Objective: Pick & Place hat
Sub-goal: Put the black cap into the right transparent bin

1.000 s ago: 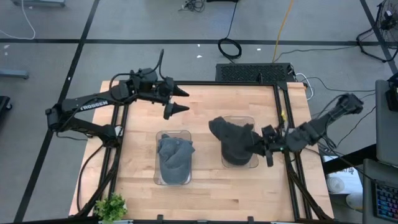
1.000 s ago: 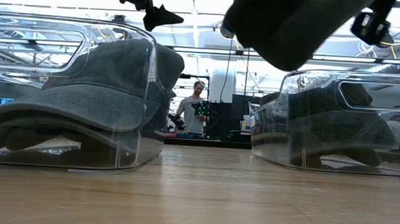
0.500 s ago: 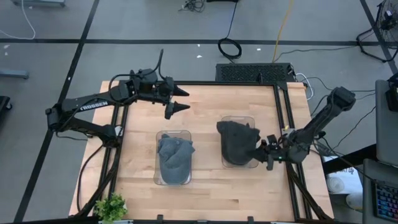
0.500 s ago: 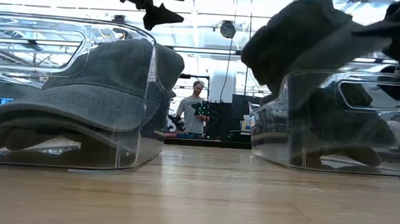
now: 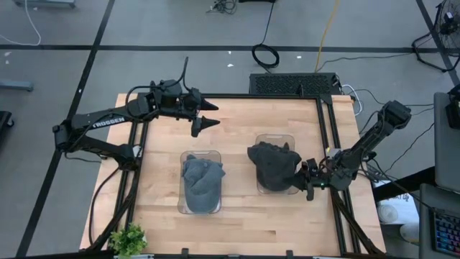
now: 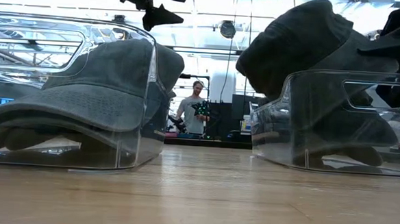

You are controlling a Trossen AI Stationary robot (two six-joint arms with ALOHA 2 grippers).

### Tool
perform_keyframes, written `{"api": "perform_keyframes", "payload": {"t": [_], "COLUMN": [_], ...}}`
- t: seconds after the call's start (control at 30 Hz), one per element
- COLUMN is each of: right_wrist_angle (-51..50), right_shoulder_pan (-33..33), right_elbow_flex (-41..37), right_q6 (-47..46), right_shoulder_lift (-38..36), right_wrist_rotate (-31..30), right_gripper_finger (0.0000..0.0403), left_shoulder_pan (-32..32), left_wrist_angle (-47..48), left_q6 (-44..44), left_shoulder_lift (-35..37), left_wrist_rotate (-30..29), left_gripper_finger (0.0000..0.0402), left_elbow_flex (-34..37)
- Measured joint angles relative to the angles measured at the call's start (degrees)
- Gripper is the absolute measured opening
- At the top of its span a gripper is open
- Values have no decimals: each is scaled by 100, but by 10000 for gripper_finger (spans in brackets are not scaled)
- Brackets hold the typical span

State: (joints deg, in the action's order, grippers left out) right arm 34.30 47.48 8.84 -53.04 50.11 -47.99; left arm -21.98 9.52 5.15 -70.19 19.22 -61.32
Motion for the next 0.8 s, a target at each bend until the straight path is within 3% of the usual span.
{"api": "perform_keyframes", "payload": {"t": [0.37,0.67,0.8], "right_wrist_angle": [-97,-155,-1124], "right_shoulder_pan": [-13,-13,-11], "right_elbow_flex": [0,0,0], "right_q6": [75,569,257], "right_shoulder_lift": [-154,-1019,-1479], "right_wrist_rotate": [-295,-337,-461], "right_gripper_finger": [196,199,191], "left_shoulder_pan": [0,0,-1], "left_wrist_angle": [4,17,22], "left_q6": [7,40,88], "left_shoulder_lift": [0,0,0], "left_wrist_rotate": [2,4,4], "left_gripper_finger": [313,306,306], "left_elbow_flex": [0,0,0]}}
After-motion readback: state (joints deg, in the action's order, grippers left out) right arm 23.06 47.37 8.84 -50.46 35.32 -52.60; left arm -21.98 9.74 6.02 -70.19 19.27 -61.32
